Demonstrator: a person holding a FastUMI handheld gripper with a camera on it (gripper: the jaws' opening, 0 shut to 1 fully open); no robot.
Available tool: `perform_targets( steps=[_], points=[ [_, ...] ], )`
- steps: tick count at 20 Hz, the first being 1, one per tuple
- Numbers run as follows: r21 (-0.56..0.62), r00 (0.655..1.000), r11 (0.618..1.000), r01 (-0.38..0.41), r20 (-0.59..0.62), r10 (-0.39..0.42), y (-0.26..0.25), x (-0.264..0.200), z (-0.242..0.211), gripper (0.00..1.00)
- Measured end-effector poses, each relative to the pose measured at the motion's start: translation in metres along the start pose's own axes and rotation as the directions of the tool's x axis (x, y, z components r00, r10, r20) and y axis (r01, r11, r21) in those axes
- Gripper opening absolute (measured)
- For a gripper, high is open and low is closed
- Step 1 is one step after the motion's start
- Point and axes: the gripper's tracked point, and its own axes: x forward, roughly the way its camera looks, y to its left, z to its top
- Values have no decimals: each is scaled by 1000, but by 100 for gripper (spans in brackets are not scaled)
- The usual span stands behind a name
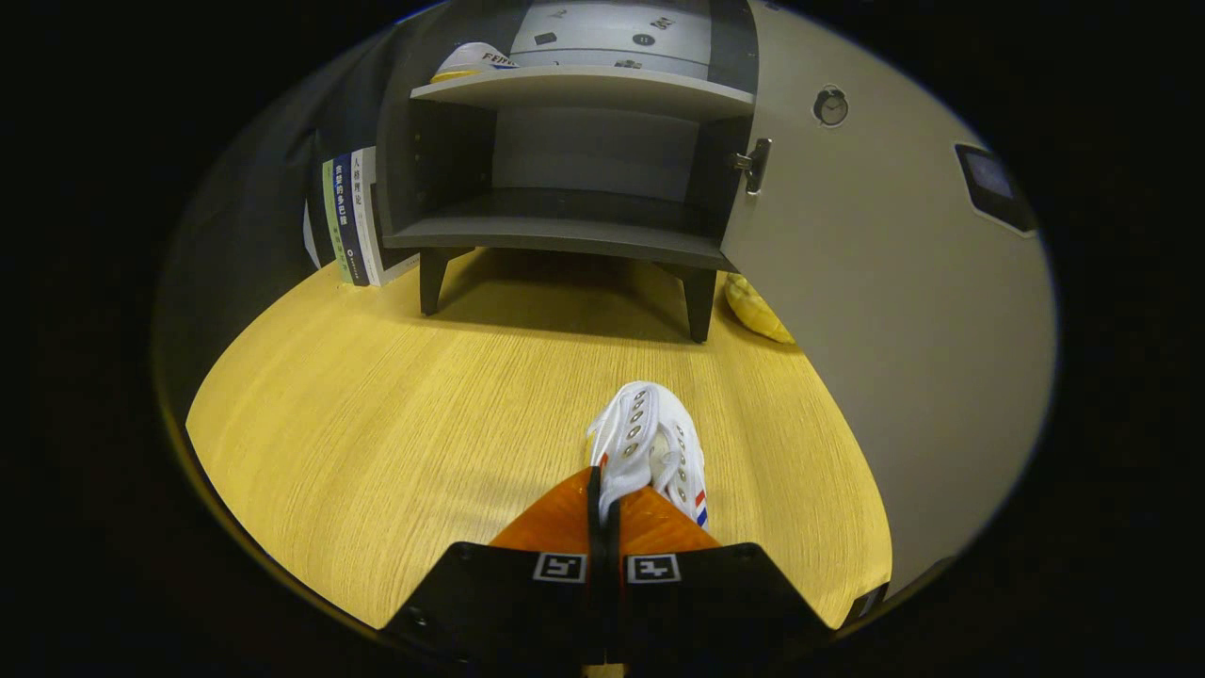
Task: Open the shoe cabinet door, grab the shoes and put them into the shoe cabinet, then close the shoe cabinet door.
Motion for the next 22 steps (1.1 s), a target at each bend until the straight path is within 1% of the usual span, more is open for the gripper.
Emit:
perform_targets(
  steps=[2,7,10,12,17,22],
  points=[
    [19,1000,1000,-4,31,3,-2,-9,11,2],
    [-5,995,1000,-15,100,16,-1,-29,41,2],
    [-28,985,999,-29,170,33,0,-55,70,2],
    [-43,974,999,-34,223,43,1,-73,94,2],
    [-38,943,997,-63,325,72,8,-111,155,2],
    [-27,905,998,-60,421,66,5,-139,225,2]
  ],
)
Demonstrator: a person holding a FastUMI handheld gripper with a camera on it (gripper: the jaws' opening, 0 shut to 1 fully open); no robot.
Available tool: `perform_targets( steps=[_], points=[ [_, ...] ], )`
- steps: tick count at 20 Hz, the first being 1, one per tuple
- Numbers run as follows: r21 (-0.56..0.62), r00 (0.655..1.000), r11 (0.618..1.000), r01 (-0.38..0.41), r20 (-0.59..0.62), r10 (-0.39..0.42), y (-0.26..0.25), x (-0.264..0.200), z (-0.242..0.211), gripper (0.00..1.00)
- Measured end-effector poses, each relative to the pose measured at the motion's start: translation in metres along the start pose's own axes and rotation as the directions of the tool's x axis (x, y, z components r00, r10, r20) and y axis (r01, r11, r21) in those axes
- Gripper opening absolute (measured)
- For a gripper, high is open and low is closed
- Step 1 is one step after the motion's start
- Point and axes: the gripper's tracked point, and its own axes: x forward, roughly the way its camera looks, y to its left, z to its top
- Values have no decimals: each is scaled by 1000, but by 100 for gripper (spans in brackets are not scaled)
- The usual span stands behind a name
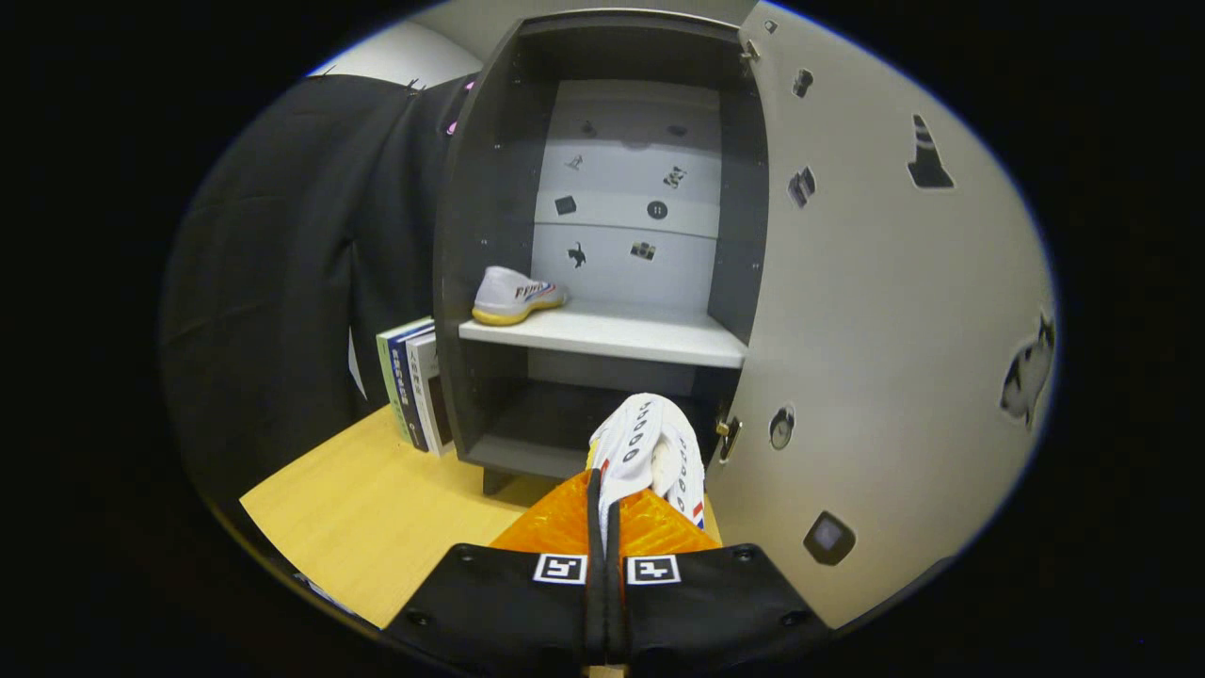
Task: Open the shoe cabinet door, grab the shoes and put them into the shoe cabinet, then close the shoe cabinet door.
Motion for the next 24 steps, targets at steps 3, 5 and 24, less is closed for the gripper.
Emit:
perform_targets(
  steps=[3,5,24],
  points=[
    [-2,998,1000,17,64,-17,-5,11,47,2],
    [-4,995,999,32,99,-31,-9,22,75,1],
    [-14,992,992,125,-9,-125,-43,236,168,1]
  ],
)
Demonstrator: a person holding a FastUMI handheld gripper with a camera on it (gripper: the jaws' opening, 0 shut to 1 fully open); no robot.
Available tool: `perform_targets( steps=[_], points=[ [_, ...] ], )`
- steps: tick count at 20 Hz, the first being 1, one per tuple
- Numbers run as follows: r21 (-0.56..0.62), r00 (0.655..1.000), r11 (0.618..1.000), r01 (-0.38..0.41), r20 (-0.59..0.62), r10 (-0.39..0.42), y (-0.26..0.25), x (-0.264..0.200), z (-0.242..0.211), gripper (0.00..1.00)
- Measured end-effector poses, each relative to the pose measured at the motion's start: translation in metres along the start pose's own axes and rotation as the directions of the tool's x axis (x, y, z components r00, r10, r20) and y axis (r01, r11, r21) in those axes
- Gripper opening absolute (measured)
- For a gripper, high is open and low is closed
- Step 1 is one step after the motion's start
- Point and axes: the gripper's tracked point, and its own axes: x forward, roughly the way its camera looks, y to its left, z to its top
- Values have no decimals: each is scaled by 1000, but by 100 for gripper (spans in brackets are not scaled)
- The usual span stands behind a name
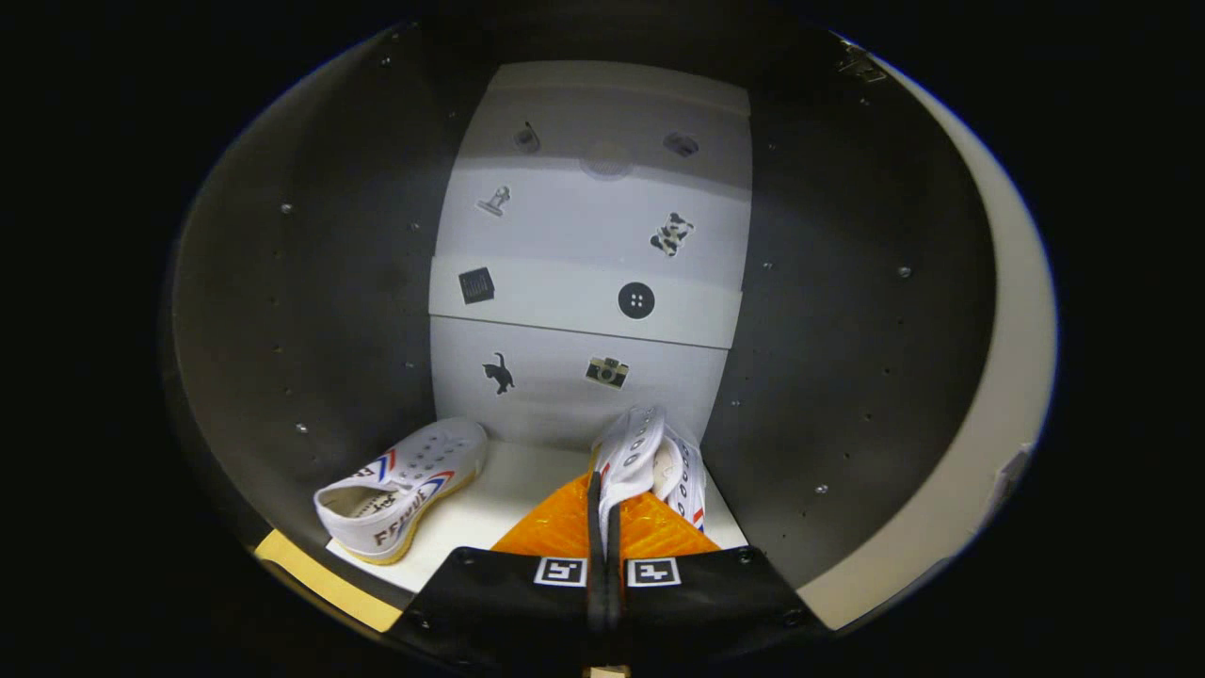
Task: Open the shoe cabinet door, grab the shoes and put them into the shoe cabinet, then close the shoe cabinet door.
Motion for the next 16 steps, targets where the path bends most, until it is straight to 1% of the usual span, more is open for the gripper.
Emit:
perform_targets(
  steps=[6,8,10,13,15,16],
  points=[
    [10,995,1000,-20,-99,21,4,42,-28,1],
    [38,992,999,-37,-115,42,11,47,-32,2],
    [35,993,999,-32,-114,36,14,54,-34,2],
    [29,988,999,-42,-145,46,25,56,-44,2],
    [44,988,998,-35,-148,41,27,56,-43,5],
    [75,985,996,-48,-160,59,31,53,-44,7]
  ],
)
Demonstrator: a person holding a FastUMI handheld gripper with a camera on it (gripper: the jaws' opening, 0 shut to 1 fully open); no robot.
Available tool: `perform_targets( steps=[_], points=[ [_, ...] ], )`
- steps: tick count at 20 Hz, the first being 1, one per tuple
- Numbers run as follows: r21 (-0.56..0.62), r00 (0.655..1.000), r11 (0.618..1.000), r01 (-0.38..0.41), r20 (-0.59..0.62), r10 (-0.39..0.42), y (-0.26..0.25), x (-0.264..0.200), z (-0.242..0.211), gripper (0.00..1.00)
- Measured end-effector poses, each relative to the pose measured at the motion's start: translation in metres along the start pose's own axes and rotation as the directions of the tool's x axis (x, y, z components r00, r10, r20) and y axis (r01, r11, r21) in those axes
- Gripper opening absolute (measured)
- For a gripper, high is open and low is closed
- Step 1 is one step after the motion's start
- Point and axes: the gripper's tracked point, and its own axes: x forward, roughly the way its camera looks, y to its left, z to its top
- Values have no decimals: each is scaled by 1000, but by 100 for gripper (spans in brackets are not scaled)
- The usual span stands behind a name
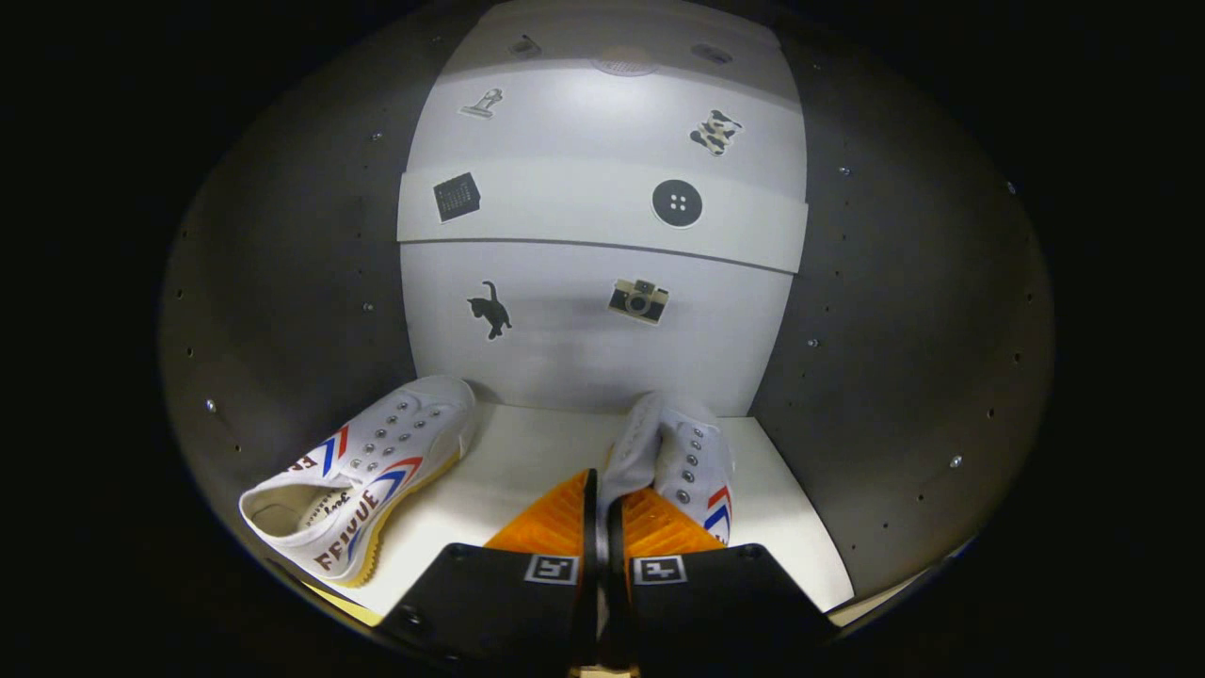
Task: Open the shoe cabinet door, grab the shoes and put them into the shoe cabinet, then close the shoe cabinet door.
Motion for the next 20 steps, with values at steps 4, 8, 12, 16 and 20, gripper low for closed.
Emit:
perform_targets(
  steps=[4,8,12,16,20],
  points=[
    [80,999,996,-33,-7,34,6,-11,0,22],
    [82,998,995,-62,22,60,17,-33,0,62],
    [68,995,996,-53,92,47,22,-80,6,98],
    [67,986,995,-80,150,69,34,-146,1,98],
    [42,973,996,-83,219,72,38,-209,-7,98]
  ],
)
